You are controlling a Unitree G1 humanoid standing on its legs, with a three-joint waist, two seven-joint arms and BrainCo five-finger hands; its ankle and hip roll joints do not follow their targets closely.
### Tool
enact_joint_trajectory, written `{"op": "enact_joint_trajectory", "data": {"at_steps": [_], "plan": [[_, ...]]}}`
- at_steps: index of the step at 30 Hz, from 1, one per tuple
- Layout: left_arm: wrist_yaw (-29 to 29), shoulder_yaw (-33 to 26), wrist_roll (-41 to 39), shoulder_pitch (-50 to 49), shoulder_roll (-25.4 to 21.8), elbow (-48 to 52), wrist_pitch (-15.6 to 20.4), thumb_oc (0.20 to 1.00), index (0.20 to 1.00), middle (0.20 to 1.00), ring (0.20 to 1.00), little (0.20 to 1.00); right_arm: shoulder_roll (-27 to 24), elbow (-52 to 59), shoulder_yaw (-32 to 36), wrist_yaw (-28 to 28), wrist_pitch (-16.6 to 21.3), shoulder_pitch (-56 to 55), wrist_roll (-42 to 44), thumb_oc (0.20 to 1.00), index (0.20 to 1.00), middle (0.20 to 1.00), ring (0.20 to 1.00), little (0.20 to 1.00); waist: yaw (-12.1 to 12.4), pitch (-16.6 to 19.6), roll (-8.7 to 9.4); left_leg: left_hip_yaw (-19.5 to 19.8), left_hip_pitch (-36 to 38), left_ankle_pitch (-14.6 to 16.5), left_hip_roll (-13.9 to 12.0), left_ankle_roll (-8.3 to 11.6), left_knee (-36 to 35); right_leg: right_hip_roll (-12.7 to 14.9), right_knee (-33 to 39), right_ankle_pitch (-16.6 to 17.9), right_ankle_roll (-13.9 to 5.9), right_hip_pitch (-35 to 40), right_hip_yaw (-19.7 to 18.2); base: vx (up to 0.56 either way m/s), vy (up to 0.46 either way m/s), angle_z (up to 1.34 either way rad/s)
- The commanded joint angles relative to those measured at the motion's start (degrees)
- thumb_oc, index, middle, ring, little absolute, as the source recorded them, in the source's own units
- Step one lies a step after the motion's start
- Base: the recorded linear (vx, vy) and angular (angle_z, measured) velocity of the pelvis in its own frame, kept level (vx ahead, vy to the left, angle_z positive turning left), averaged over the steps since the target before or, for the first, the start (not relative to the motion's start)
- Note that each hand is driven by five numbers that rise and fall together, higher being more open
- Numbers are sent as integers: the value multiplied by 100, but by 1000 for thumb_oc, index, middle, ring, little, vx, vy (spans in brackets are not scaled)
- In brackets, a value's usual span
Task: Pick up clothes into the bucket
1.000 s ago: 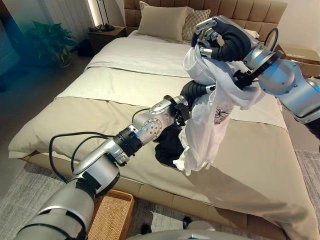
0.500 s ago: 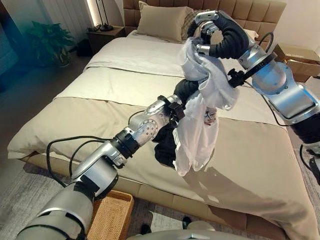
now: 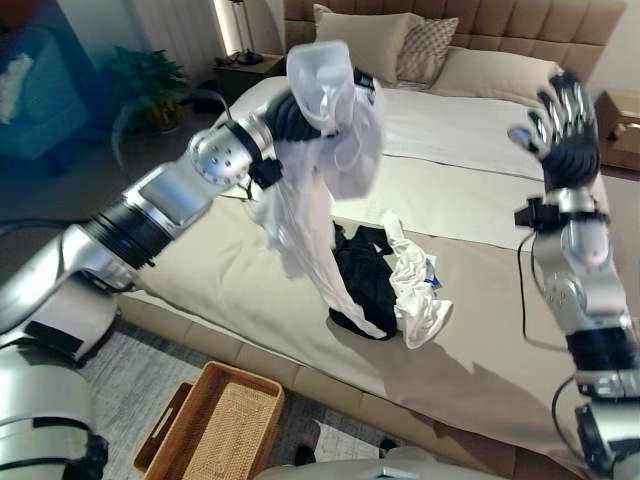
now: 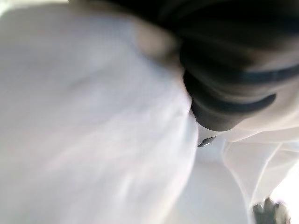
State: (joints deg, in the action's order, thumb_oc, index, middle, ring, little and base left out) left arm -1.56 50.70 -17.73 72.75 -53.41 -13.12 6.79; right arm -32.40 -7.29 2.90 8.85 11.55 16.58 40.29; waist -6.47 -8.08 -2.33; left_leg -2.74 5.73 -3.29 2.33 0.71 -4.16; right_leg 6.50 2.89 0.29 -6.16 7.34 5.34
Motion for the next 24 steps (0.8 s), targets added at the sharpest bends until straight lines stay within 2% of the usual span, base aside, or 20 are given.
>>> {"op": "enact_joint_trajectory", "data": {"at_steps": [1, 4, 5, 6, 7, 8, 9, 10, 11, 12, 13, 14, 15, 16, 17, 18, 19, 22, 24], "plan": [[-767, -481, 1606, 824, -594, -76, 389, 200, 200, 200, 200, 200, 446, -65, 295, -390, 359, -585, 839, 1000, 1000, 1000, 1000, 1000, 217, 167, 86, 279, -220, 735, 68, 16, 834, 233, -751, -134, -320, -462, 133, 9, -26, 20], [-922, -791, 2108, 553, -1187, 85, 440, 200, 200, 200, 200, 200, 820, -990, 305, -422, 272, -1105, 613, 1000, 1000, 1000, 1000, 1000, 277, 166, 65, 325, -233, 746, 71, 34, 855, 239, -745, -156, -303, -432, 194, 21, -25, 13], [-923, -831, 2119, 503, -1199, 109, 435, 200, 200, 200, 200, 200, 813, -1001, 291, -428, 281, -1104, 613, 1000, 1000, 1000, 1000, 1000, 264, 172, 58, 328, -232, 749, 71, 35, 858, 240, -745, -160, -303, -428, 197, 14, -20, 20], [-1008, -1115, 2297, 159, -1665, 232, 438, 200, 200, 200, 200, 200, 979, -1729, 227, -398, 189, -1307, 407, 1000, 1000, 1000, 1000, 1000, 312, 143, 65, 346, -243, 753, 62, 51, 872, 236, -736, -165, -290, -421, 217, 7, -16, 19], [-1003, -1207, 2308, 58, -1691, 271, 431, 200, 200, 200, 200, 200, 959, -1751, 198, -405, 201, -1294, 408, 1000, 1000, 1000, 1000, 1000, 287, 148, 47, 347, -242, 756, 63, 52, 874, 236, -737, -168, -290, -419, 218, 15, -27, 11], [-1065, -1422, 2421, -222, -2013, 321, 435, 200, 200, 200, 200, 200, 1105, -2242, 215, -338, 134, -1433, 179, 1000, 1000, 1000, 1000, 1000, 337, 103, 69, 368, -231, 804, 50, 62, 915, 223, -764, -216, -274, -399, 223, -10, -19, 4], [-1130, -2261, 2424, -1129, -2392, 579, 460, 200, 200, 200, 200, 200, 1296, -2891, 114, -368, 20, -1501, 19, 1000, 1000, 1000, 1000, 1000, 384, 75, 99, 382, -297, 770, 47, 77, 928, 214, -763, -199, -250, -447, 240, 0, 0, 0], [-1190, -2561, 2490, -1494, -2646, 682, 444, 200, 200, 200, 200, 200, 1455, -3221, 136, -385, -66, -1653, -127, 1000, 1000, 1000, 1000, 1000, 459, 49, 142, 395, -310, 769, 39, 83, 929, 202, -764, -206, -232, -454, 256, -34, -25, -1], [-1237, -3108, 2516, -2112, -2770, 841, 453, 200, 200, 200, 200, 200, 1505, -3461, 142, -399, -125, -1718, -321, 1000, 1000, 1000, 1000, 1000, 510, 24, 173, 413, -327, 770, 29, 94, 934, 193, -770, -222, -219, -473, 267, 0, 0, 0], [-1230, -3354, 2530, -2364, -2771, 904, 449, 200, 200, 200, 200, 200, 1469, -3473, 114, -402, -119, -1707, -331, 1000, 1000, 1000, 1000, 1000, 480, 30, 140, 407, -329, 771, 30, 95, 935, 194, -774, -226, -217, -479, 261, -26, -20, 16], [-1285, -4489, 2526, -3609, -2923, 1085, 467, 200, 200, 200, 200, 200, 1631, -4079, 79, -471, -281, -1878, -710, 1000, 1000, 1000, 1000, 1000, 652, -11, 186, 436, -371, 760, 7, 115, 938, 174, -787, -241, -185, -502, 310, -22, -16, 15], [-1321, -5242, 2502, -4431, -2853, 1254, 496, 200, 200, 200, 200, 200, 1639, -4410, 104, -472, -334, -1905, -840, 1000, 1000, 1000, 1000, 1000, 700, -29, 174, 457, -395, 761, 3, 122, 944, 166, -798, -251, -168, -531, 326, -22, -16, 13], [-1310, -5572, 2511, -4764, -2819, 1336, 494, 200, 200, 200, 200, 200, 1593, -4432, 61, -480, -323, -1878, -846, 1000, 1000, 1000, 1000, 1000, 653, -28, 138, 449, -399, 763, 2, 122, 946, 165, -803, -253, -166, -539, 318, -43, -19, -5], [-1370, -6738, 2459, -6085, -2569, 1535, 516, 200, 200, 200, 200, 200, 1641, -5055, 36, -541, -463, -1892, -1116, 1000, 1000, 1000, 1000, 1000, 774, -109, 124, 503, -470, 756, -6, 131, 980, 147, -824, -264, -142, -586, 360, -32, -15, 2], [-1358, -7040, 2459, -6390, -2523, 1619, 514, 200, 200, 200, 200, 200, 1606, -5076, -21, -550, -454, -1859, -1119, 1000, 1000, 1000, 1000, 1000, 713, -111, 103, 497, -477, 761, -8, 132, 988, 146, -831, -266, -141, -595, 353, -116, -23, 4], [-1402, -8022, 2277, -7525, -2113, 1847, 584, 200, 200, 200, 200, 200, 1552, -5555, -90, -511, -560, -1813, -1576, 1000, 1000, 1000, 1000, 1000, 810, -264, 81, 578, -602, 750, -6, 137, 1065, 140, -892, -276, -109, -695, 408, -123, -14, 19], [-1390, -8529, 2147, -8115, -1825, 2026, 622, 200, 200, 200, 200, 200, 1508, -5682, -200, -503, -580, -1731, -1663, 1000, 1000, 1000, 1000, 1000, 737, -321, 87, 612, -689, 752, -5, 140, 1122, 134, -938, -288, -94, -765, 426, -155, -19, 23], [-1322, -8818, 1807, -8695, -1214, 2162, 711, 200, 200, 200, 200, 200, 1421, -5961, -272, -514, -658, -1660, -1965, 1000, 1000, 1000, 1000, 1000, 806, -508, 108, 738, -889, 741, 19, 133, 1268, 141, -1075, -312, -50, -913, 501, -96, -10, 28], [-1302, -8741, 1681, -8820, -829, 2206, 733, 200, 200, 200, 200, 200, 1344, -6009, -309, -499, -657, -1566, -2063, 1000, 1000, 1000, 1000, 1000, 825, -651, 112, 837, -1073, 741, 37, 127, 1409, 152, -1213, -338, -19, -1070, 549, -123, -4, 20]]}}
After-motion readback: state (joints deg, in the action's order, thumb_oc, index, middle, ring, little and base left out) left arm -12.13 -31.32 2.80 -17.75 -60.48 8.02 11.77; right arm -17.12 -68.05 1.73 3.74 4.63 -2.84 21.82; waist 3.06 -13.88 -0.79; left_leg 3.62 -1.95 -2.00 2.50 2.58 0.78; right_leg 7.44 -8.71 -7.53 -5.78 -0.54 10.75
